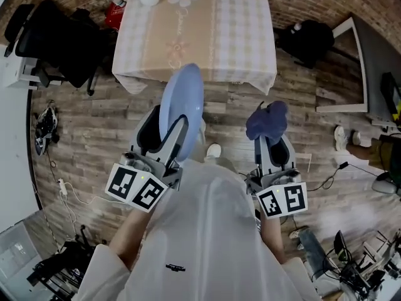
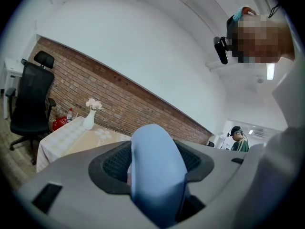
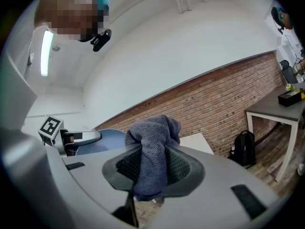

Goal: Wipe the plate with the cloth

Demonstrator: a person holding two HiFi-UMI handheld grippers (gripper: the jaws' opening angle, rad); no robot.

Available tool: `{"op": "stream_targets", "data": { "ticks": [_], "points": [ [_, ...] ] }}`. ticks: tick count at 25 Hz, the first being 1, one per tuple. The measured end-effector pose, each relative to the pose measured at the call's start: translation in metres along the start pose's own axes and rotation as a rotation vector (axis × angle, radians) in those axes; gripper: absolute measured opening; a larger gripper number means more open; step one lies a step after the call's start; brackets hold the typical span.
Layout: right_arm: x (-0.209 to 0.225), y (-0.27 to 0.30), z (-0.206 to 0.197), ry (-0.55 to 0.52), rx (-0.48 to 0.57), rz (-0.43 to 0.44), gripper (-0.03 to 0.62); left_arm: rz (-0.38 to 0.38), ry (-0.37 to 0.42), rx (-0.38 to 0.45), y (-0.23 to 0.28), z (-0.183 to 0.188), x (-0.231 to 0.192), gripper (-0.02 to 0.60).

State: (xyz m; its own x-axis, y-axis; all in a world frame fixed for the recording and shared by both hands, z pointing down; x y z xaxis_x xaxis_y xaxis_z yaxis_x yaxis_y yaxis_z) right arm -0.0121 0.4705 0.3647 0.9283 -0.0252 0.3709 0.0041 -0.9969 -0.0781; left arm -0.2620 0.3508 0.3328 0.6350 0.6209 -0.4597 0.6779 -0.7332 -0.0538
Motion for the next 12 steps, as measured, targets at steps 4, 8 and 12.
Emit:
{"op": "stream_targets", "data": {
  "ticks": [4, 8, 12],
  "points": [
    [0.006, 0.056, 0.001, -0.013, -0.028, 0.015, 0.126, -0.006, -0.031, -0.007, 0.049, 0.005, -0.031, 0.276],
    [0.011, 0.121, 0.000, -0.019, -0.049, 0.011, 0.126, -0.001, -0.068, -0.010, 0.098, 0.018, -0.069, 0.276],
    [0.008, 0.199, 0.007, -0.041, -0.046, 0.021, 0.126, -0.014, -0.083, 0.004, 0.151, 0.045, -0.110, 0.276]
  ]
}}
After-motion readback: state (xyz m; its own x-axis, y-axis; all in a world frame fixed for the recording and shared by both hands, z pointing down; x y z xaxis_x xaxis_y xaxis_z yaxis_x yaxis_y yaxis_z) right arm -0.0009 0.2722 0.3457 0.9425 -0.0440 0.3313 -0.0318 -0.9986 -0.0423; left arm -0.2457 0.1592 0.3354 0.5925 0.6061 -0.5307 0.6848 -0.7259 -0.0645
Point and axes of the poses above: the fingertips, and each gripper's own axes: y forward along the fingers, x to its right, z out of its top, the point moved 8 cm from there along -y, backward along the fingers, and after that the axes turned 14 degrees about x, right-handed, at the moved point
